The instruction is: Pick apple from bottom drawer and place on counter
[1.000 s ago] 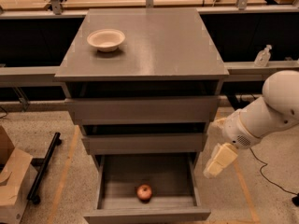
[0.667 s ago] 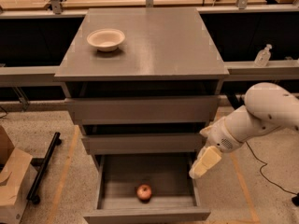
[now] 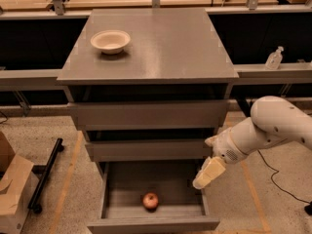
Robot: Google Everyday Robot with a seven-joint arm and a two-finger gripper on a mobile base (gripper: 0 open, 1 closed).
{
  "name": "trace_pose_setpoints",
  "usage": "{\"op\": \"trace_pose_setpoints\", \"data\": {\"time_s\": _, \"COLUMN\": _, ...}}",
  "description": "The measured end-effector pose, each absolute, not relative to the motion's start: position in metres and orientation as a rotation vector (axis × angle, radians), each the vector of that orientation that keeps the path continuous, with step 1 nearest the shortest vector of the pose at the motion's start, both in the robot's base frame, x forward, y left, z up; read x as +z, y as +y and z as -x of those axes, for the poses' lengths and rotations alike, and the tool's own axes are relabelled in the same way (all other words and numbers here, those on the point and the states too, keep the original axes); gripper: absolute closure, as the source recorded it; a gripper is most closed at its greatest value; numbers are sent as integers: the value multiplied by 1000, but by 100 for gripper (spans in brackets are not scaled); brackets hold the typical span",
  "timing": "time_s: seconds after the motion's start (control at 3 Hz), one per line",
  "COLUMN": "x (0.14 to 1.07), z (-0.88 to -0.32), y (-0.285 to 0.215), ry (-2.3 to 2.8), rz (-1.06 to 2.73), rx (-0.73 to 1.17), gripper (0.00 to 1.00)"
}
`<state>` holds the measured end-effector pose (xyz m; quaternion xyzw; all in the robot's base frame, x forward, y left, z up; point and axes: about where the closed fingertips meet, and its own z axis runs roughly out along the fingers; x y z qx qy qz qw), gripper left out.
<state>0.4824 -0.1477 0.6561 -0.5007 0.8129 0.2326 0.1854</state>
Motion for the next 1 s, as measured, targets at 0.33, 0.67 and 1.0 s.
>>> {"op": "trace_pose_setpoints", "data": {"time_s": 0.33, "x": 633, "z": -497, "y": -132, "ry": 2224, "rz": 1370, "rx": 660, "gripper": 0}}
{"op": "trace_pose_setpoints", "data": {"time_s": 0.67, "x": 604, "z": -520, "y": -110, "ry": 2181, "rz": 1345, "rx": 626, "gripper": 0}}
{"op": "trace_pose_setpoints", "data": {"time_s": 1.0, "x": 569, "z": -541, "y": -90, "ry": 2182, "rz": 1292, "rx": 637, "gripper": 0}}
